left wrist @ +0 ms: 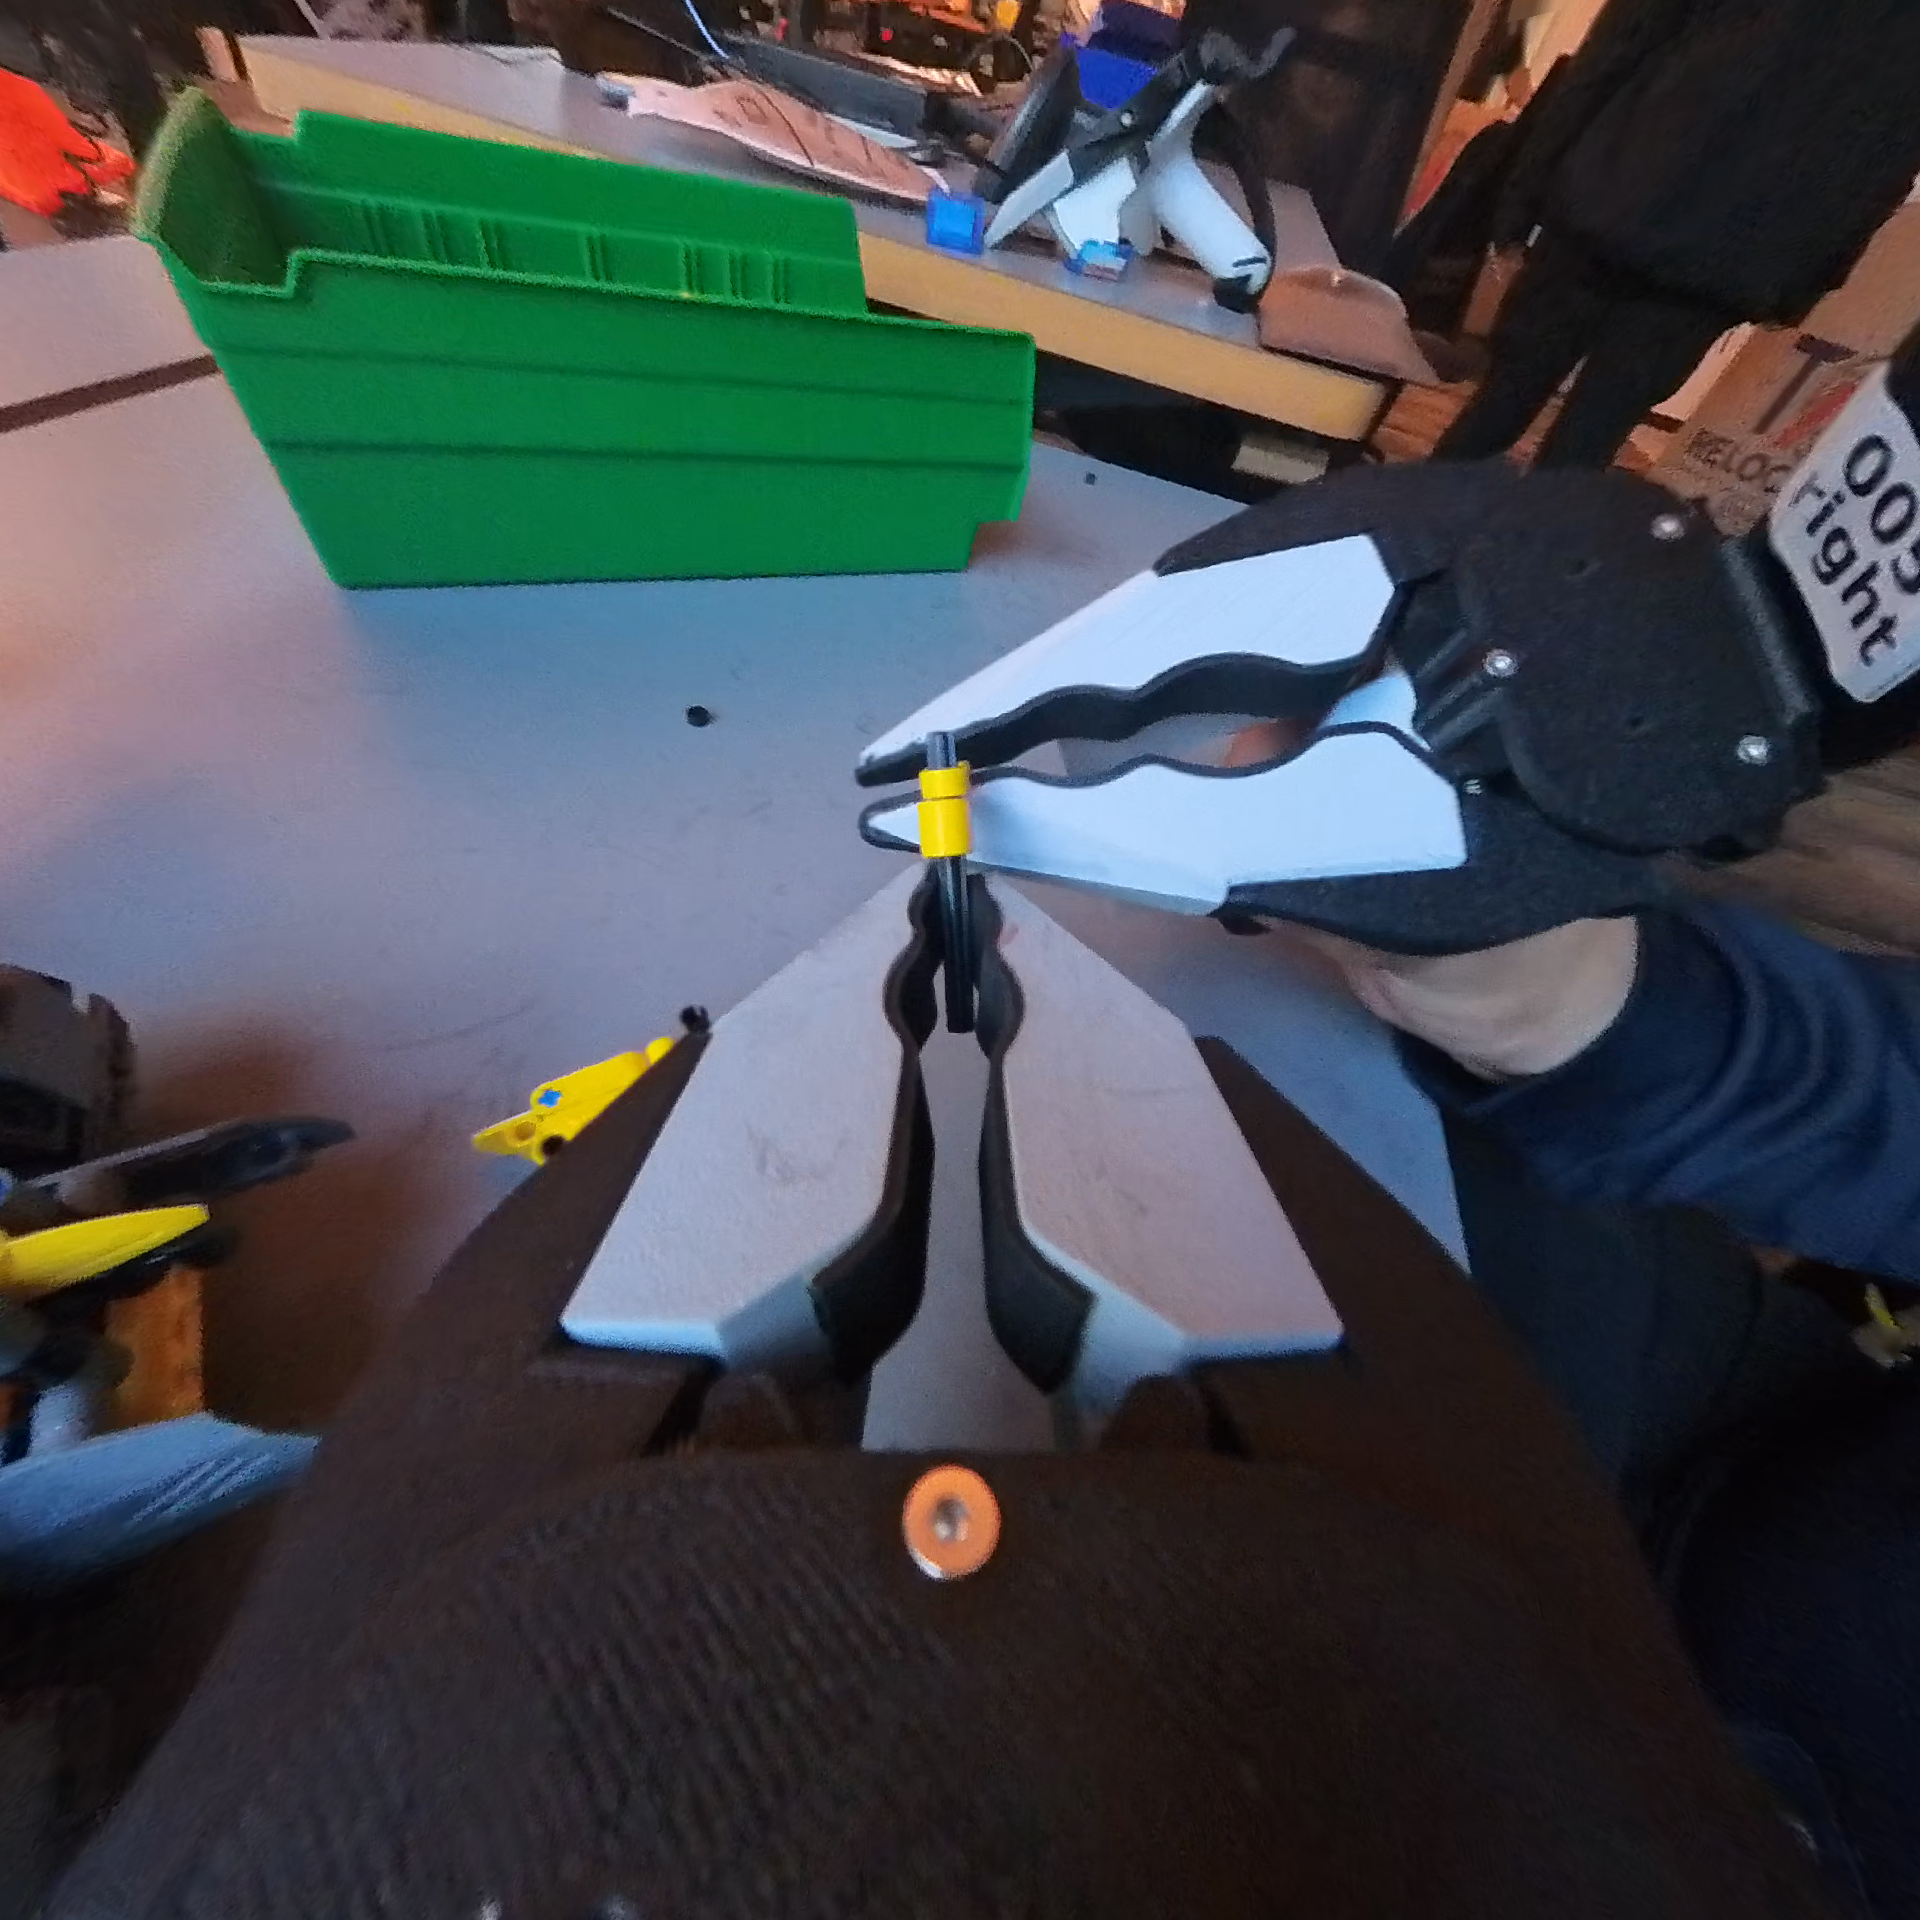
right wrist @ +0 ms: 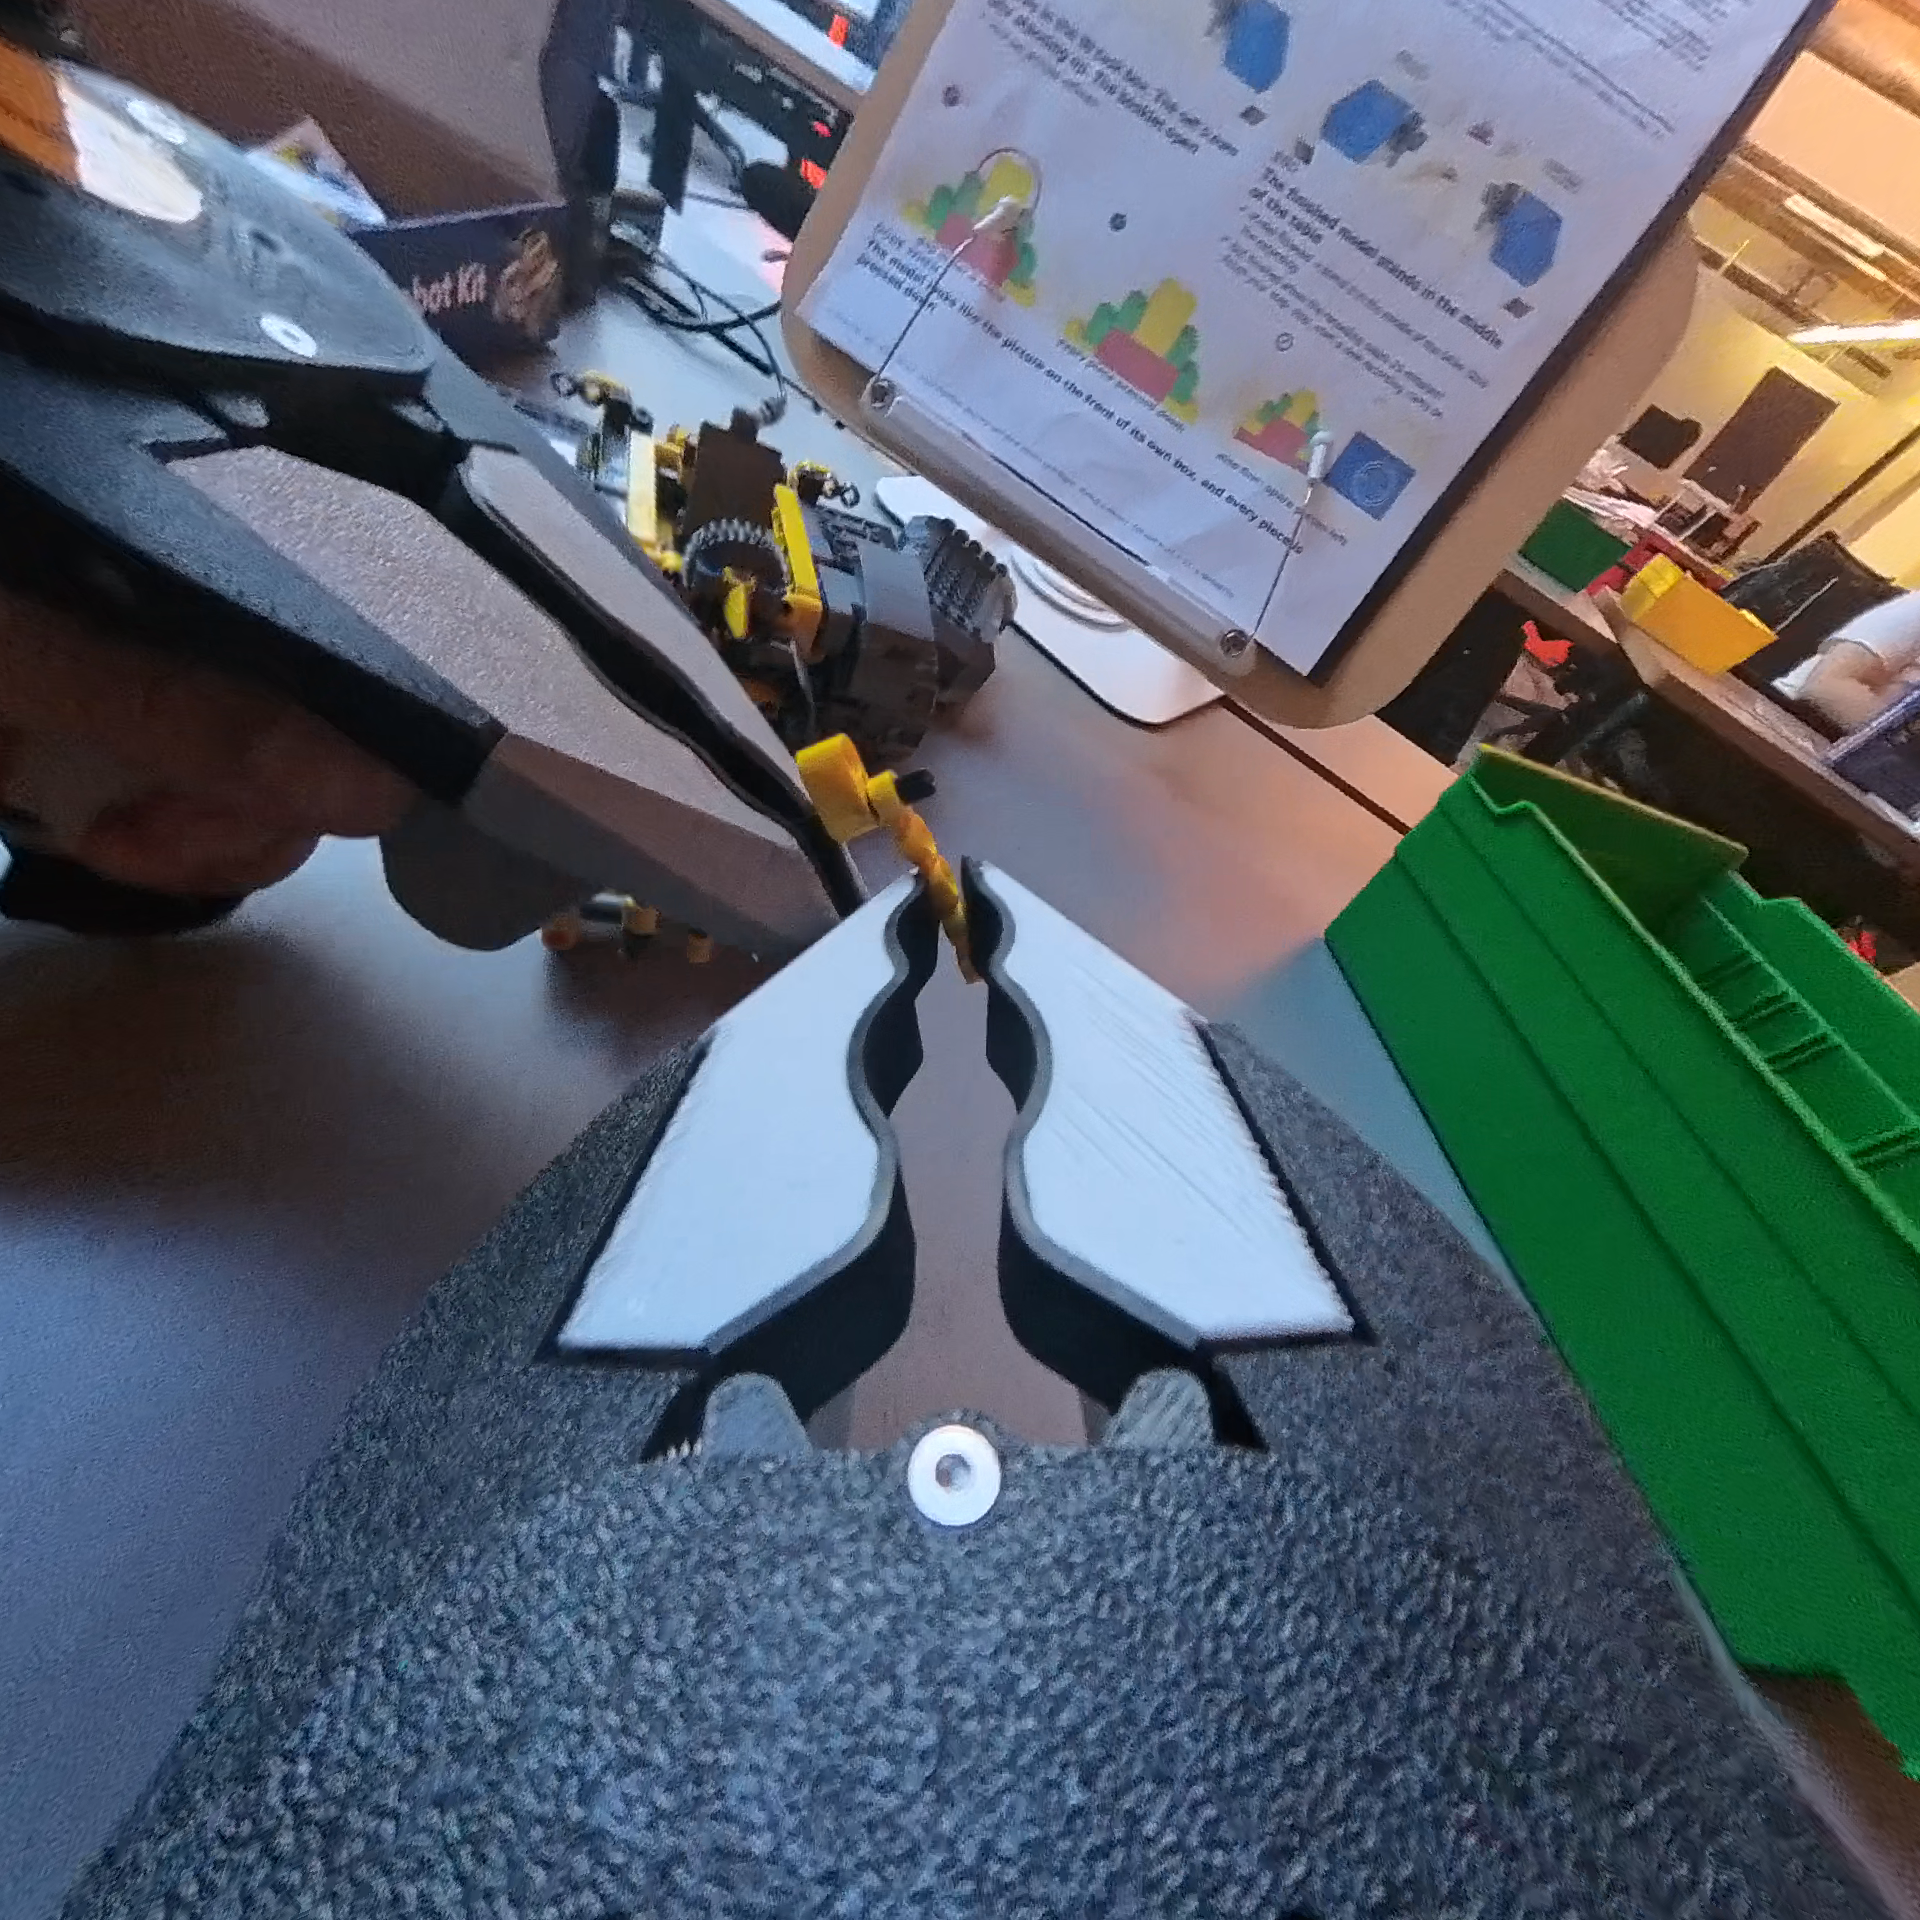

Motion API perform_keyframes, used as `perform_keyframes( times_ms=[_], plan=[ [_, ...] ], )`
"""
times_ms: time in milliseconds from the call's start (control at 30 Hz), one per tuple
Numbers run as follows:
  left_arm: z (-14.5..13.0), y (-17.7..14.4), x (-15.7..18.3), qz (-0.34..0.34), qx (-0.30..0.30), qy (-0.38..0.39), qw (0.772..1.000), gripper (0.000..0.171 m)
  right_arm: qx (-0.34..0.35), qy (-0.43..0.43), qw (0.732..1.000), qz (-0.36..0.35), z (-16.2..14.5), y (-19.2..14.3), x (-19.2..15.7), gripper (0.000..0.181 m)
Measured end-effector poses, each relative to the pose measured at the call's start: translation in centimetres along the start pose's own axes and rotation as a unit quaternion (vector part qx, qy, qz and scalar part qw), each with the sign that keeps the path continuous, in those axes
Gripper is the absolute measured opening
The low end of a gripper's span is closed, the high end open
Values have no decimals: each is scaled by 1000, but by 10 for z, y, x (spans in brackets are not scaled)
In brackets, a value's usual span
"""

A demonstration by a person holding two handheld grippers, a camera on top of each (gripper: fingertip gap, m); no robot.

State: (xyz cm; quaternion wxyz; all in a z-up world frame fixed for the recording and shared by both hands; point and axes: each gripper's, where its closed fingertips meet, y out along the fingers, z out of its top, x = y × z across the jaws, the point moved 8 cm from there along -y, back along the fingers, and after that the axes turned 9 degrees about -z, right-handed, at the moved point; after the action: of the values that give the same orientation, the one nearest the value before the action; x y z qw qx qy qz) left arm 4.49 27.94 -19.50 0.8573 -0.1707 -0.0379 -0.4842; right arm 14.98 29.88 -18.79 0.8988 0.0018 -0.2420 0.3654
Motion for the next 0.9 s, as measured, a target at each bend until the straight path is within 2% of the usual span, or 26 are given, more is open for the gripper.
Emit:
perform_keyframes(
  times_ms=[333,367,400,433,467,500,567,667,800,900],
  plan=[
    [7,-11,-8,49,29,7,998,1,18,72,997,17,12,20,1,3],
    [5,-11,-5,28,16,14,999,0,14,85,996,-28,11,21,8,0],
    [-6,-8,2,16,-11,14,1000,1,22,113,990,-81,7,19,32,0],
    [-14,-5,10,11,-33,24,999,1,34,195,976,-88,2,16,65,0],
    [-13,-6,16,21,-33,55,998,0,63,260,961,-71,0,11,95,0],
    [-10,-6,17,35,-31,78,996,0,84,262,960,-56,5,5,112,0],
    [-3,-5,13,41,-16,84,995,0,74,174,980,-63,21,-1,114,0],
    [-2,1,12,30,-19,87,996,0,57,87,994,-36,36,-5,86,0],
    [-8,3,10,44,-41,102,993,0,23,50,998,-25,21,-8,71,0],
    [-4,0,10,42,-23,105,993,0,-5,37,998,-59,4,-14,88,0]
  ],
)
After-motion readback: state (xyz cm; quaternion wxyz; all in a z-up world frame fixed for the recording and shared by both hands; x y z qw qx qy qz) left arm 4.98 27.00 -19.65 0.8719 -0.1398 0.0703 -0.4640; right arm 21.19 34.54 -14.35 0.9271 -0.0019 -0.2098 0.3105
